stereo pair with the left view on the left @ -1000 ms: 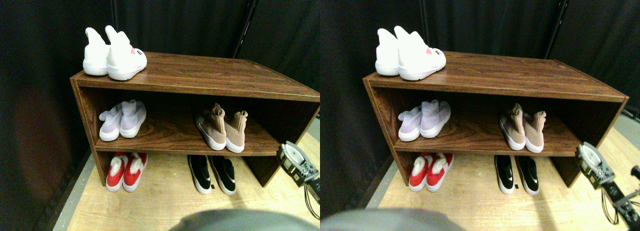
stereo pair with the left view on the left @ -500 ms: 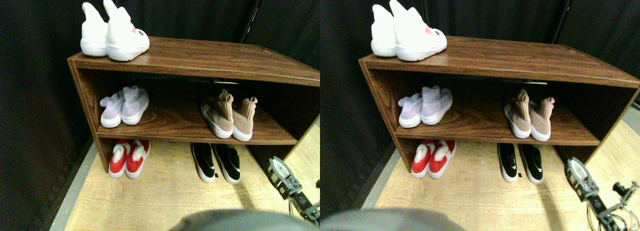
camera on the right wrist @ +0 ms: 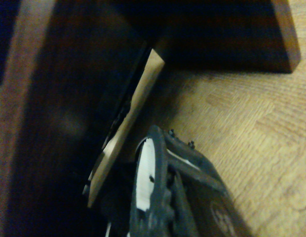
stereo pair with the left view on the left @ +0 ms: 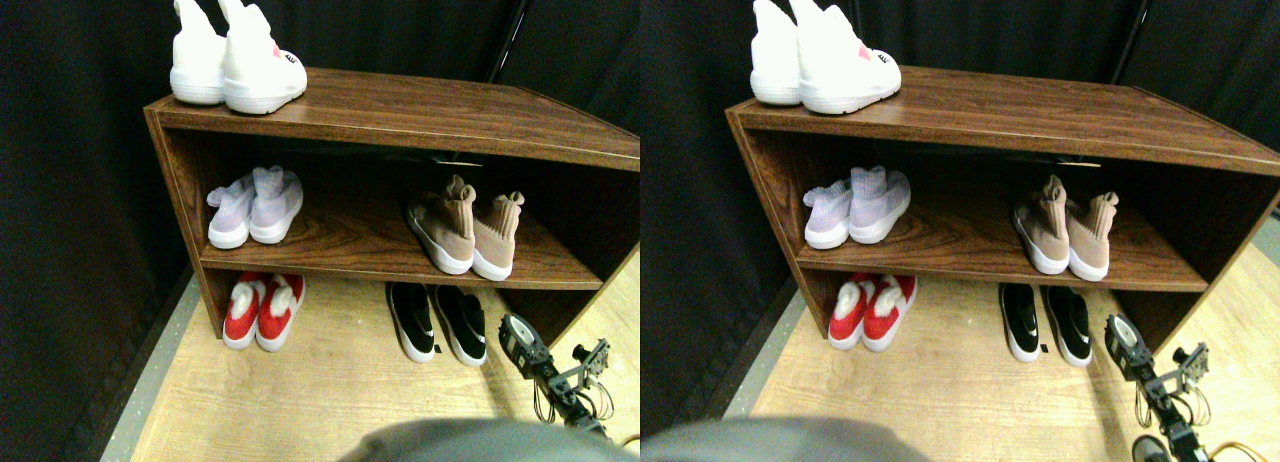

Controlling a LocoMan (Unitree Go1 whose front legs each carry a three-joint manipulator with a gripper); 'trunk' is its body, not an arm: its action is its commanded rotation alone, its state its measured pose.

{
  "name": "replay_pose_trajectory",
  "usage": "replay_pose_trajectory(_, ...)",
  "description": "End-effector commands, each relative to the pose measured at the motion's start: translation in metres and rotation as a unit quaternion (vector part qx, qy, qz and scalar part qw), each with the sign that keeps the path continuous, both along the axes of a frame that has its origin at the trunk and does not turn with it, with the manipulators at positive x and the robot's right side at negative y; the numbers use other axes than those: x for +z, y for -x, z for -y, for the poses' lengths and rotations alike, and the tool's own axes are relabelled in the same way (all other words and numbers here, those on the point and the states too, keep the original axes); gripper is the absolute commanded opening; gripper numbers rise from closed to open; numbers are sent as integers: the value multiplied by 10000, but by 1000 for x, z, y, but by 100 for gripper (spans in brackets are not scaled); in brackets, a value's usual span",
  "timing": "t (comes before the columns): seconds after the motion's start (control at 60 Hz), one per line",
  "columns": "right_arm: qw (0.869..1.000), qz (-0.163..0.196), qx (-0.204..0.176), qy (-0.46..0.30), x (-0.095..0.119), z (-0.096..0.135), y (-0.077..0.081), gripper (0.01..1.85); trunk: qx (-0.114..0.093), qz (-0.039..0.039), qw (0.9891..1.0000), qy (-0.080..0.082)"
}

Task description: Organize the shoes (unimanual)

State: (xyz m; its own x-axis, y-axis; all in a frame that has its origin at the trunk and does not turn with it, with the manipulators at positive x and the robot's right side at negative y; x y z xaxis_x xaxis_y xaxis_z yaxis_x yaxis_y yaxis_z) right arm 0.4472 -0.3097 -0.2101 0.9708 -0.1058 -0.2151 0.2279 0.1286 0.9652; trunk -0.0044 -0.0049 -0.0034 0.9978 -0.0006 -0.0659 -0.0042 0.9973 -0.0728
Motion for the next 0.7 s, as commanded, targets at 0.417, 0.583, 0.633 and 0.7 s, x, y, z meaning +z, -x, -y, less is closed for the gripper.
replay_pose_trajectory(0.417,9992,-178,-352,-74,-18,14,-31,6,159,-60,9998,113)
replay_pose_trajectory(0.583,9991,-238,-315,-139,-22,6,-33,6,209,-47,9997,127)
replay_pose_trajectory(0.633,9993,-233,-274,-104,-23,3,-34,6,209,-47,9997,127)
replay_pose_trajectory(0.7,9994,-225,-219,-129,-23,-1,-36,6,209,-47,9997,127)
